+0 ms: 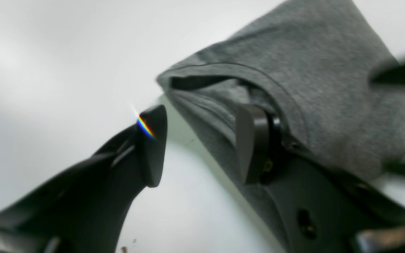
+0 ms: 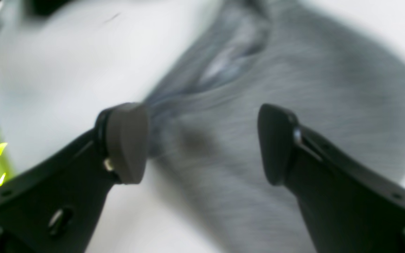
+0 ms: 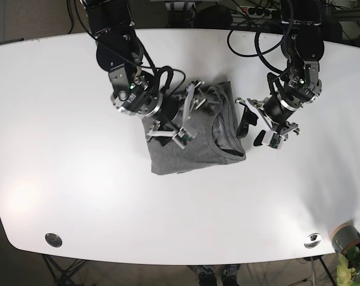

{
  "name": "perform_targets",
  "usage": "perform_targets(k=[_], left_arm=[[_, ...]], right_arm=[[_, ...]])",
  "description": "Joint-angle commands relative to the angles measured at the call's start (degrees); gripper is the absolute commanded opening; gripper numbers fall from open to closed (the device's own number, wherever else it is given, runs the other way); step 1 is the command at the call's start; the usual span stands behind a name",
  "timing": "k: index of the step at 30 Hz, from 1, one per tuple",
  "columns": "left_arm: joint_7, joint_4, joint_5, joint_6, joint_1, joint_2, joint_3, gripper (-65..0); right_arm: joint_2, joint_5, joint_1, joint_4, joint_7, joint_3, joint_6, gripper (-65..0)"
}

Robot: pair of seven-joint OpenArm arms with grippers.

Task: Fold the T-shirt properly

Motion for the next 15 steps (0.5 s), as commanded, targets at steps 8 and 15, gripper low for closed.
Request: perform_targets(k=[8, 15], left_arm=[[-1.0, 2.6, -0.6, -0.2, 1.7, 4.0, 3.4, -35.7], [-1.2, 2.2, -0.6, -0.2, 4.1, 3.9, 8.3, -40.1]], right_arm=[[-0.3, 0.6, 11.7, -8.7, 1.8, 12.8, -0.23, -37.3], [1.6, 0.6, 20.0, -20.4, 3.6, 14.5, -0.14, -45.5]])
